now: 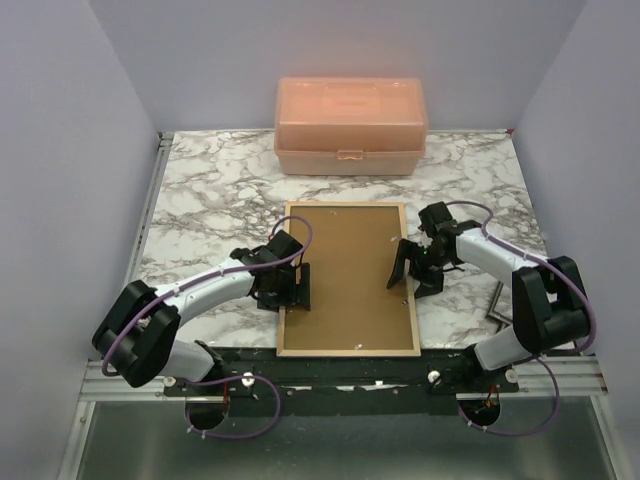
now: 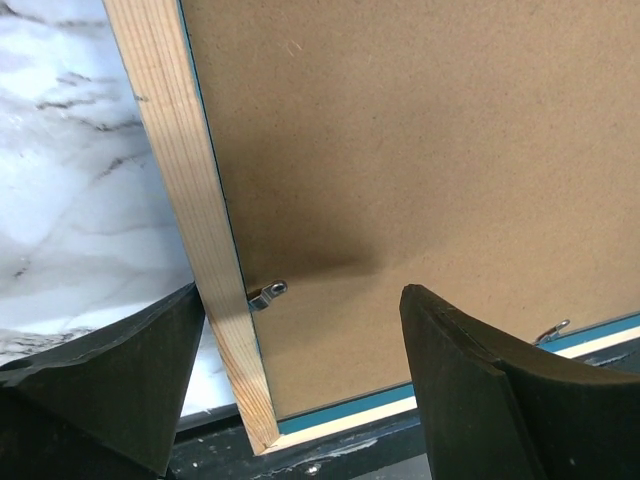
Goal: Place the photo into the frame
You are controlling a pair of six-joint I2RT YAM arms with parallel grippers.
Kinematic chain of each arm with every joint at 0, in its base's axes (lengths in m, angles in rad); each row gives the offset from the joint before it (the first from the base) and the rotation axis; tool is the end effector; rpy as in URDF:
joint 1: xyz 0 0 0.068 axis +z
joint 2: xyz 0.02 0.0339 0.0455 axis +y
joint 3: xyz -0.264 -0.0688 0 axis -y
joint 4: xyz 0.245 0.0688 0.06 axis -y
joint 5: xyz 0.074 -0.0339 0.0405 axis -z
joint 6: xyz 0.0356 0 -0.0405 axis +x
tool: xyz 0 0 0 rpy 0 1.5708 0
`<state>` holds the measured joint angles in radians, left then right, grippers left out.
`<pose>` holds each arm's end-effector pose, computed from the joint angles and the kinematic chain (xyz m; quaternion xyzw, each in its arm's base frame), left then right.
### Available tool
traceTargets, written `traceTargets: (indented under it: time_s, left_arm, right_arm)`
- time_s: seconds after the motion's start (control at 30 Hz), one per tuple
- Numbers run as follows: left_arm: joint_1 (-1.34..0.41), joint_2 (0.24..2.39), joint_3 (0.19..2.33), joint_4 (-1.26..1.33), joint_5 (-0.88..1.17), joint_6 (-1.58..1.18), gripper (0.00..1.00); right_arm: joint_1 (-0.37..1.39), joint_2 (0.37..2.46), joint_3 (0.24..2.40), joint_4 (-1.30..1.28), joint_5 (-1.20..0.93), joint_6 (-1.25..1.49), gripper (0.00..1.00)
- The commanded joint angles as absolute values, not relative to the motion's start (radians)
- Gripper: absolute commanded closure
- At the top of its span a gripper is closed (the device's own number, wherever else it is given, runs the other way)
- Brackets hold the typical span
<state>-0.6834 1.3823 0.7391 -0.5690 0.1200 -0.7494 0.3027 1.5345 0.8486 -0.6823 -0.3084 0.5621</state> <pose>0.1841 -0.1554 0.1715 -0.0217 0.9820 -0.1614 0.0955 0.2447 0.0877 0.1629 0.1117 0.9768 0.1806 0.0267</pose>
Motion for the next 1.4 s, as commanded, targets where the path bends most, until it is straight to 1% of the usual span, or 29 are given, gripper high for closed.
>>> traceTargets:
  time_s: [0.0, 0.13, 0.23, 0.3, 0.4, 0.47, 0.73, 0.9, 1.07, 1.17, 1.37]
  left_arm:
    - [-0.727, 1.321, 0.691, -0.564, 0.148, -0.803, 0.21]
    - [-0.746, 1.308, 0.663, -0.56, 0.134, -0.814, 0.2]
    - [-0.746, 1.318, 0.684, -0.601, 0.092, -0.809, 0.15]
    - [-0.746, 1.325, 0.714, -0.638, 0.059, -0.801, 0.1]
    - [-0.74, 1.324, 0.745, -0.669, 0.024, -0.788, 0.05]
    - [-0.729, 1.324, 0.76, -0.678, 0.018, -0.781, 0.04]
    - [-0.643, 1.327, 0.784, -0.651, 0.072, -0.74, 0.04]
    - [-0.574, 1.354, 0.79, -0.601, 0.15, -0.717, 0.05]
    - [-0.549, 1.405, 0.84, -0.605, 0.154, -0.691, 0.07]
    - [-0.549, 1.425, 0.869, -0.619, 0.148, -0.679, 0.09]
    - [-0.549, 1.439, 0.869, -0.62, 0.149, -0.666, 0.12]
  right_arm:
    - [0.313, 1.468, 0.809, -0.737, -0.322, 0.603, 0.2]
    - [0.313, 1.435, 0.77, -0.744, -0.284, 0.612, 0.18]
    - [0.313, 1.445, 0.783, -0.753, -0.234, 0.61, 0.16]
    - [0.313, 1.463, 0.813, -0.761, -0.212, 0.605, 0.13]
    - [0.313, 1.496, 0.871, -0.765, -0.182, 0.591, 0.1]
    - [0.311, 1.526, 0.917, -0.77, -0.165, 0.577, 0.09]
    - [0.268, 1.68, 1.125, -0.771, -0.146, 0.525, 0.09]
    - [0.264, 1.807, 1.271, -0.777, -0.082, 0.507, 0.09]
    - [0.264, 1.929, 1.411, -0.788, -0.061, 0.52, 0.1]
    - [0.264, 1.987, 1.475, -0.797, -0.036, 0.526, 0.12]
    - [0.264, 2.049, 1.519, -0.804, -0.003, 0.523, 0.21]
